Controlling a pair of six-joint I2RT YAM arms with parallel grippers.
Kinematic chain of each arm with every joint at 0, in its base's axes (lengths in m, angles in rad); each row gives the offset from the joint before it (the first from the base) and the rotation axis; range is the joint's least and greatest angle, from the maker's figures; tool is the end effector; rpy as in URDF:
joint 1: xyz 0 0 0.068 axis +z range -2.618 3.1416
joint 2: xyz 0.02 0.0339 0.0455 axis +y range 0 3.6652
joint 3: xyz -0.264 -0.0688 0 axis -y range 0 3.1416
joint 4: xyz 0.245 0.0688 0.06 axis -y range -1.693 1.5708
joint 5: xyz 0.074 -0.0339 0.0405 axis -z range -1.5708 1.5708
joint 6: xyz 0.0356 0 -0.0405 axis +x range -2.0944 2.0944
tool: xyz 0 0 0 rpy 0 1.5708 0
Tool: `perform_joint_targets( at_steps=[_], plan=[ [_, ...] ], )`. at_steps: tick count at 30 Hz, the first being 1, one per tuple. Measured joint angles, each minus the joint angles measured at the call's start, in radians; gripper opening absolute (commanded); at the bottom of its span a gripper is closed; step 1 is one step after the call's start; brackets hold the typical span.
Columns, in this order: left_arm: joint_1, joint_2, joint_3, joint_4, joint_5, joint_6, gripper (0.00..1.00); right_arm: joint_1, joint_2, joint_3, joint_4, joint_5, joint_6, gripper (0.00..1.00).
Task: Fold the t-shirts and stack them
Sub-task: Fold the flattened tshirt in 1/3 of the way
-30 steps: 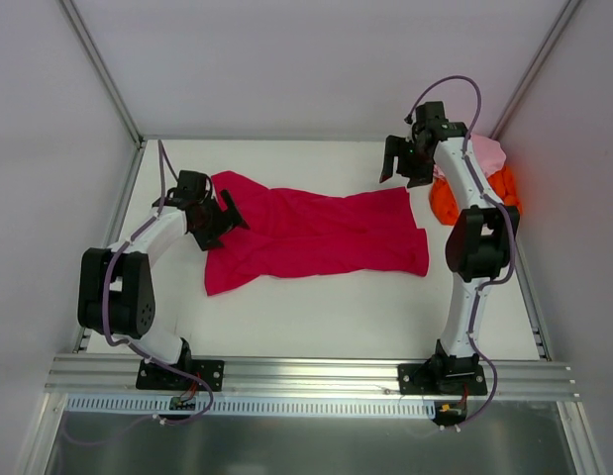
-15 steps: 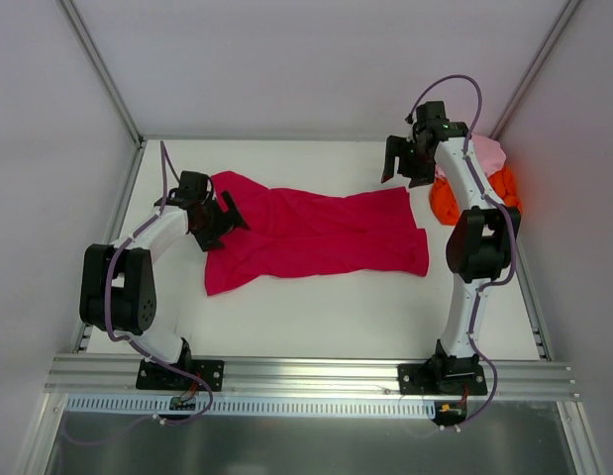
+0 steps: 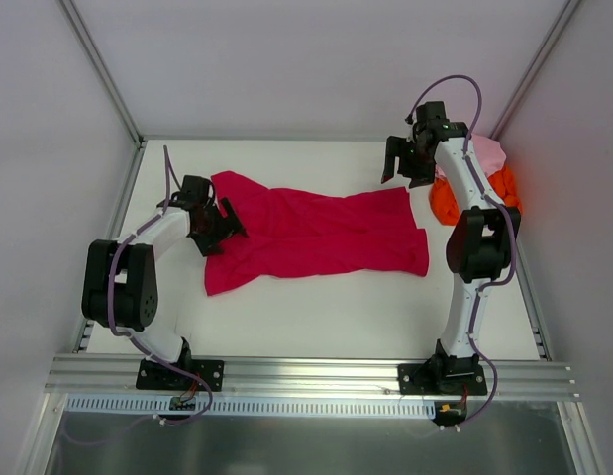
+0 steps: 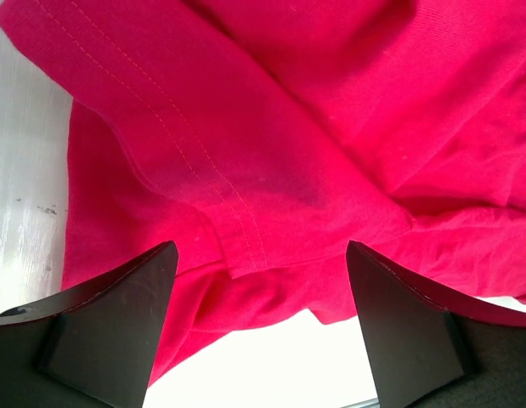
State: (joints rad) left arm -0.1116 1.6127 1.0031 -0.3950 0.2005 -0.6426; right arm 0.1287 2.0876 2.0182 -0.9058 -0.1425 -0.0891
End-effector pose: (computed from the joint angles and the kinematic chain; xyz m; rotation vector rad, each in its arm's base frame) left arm 0.3219 -0.0432 0.1943 -0.6177 2.5659 -0.5293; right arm 0.4558 0.0641 0.2955 -0.3317 2.5212 0.1969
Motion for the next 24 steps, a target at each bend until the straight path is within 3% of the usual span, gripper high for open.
perform_joint_targets(
  at_steps=[6,9,10,13,16,22,23,24],
  plan=[
    [0.0,0.035,0.0,0.016,0.0,0.0,0.82,0.0,0.0,0.0,-0.001,0.0,-0.002,0.83],
    [0.0,0.041,0.0,0.021,0.0,0.001,0.74,0.0,0.0,0.0,-0.005,0.0,-0.002,0.83],
    [0.0,0.042,0.0,0.026,0.001,0.001,0.55,0.0,0.0,0.0,-0.005,0.0,-0.003,0.83],
    [0.0,0.049,0.0,0.046,0.005,0.0,0.12,0.0,0.0,0.0,-0.006,0.0,-0.003,0.83],
    [0.0,0.055,0.0,0.052,0.008,0.004,0.0,0.0,0.0,0.0,-0.006,0.0,-0.003,0.83],
    [-0.001,0.055,0.006,0.056,0.009,0.006,0.01,0.0,0.0,0.0,-0.007,0.0,-0.003,0.83],
    [-0.001,0.055,0.006,0.057,0.01,0.006,0.31,0.0,0.0,0.0,-0.007,-0.001,-0.003,0.83],
    [-0.001,0.055,0.008,0.057,0.015,0.015,0.41,0.0,0.0,0.0,-0.007,-0.001,-0.003,0.83]
  ],
)
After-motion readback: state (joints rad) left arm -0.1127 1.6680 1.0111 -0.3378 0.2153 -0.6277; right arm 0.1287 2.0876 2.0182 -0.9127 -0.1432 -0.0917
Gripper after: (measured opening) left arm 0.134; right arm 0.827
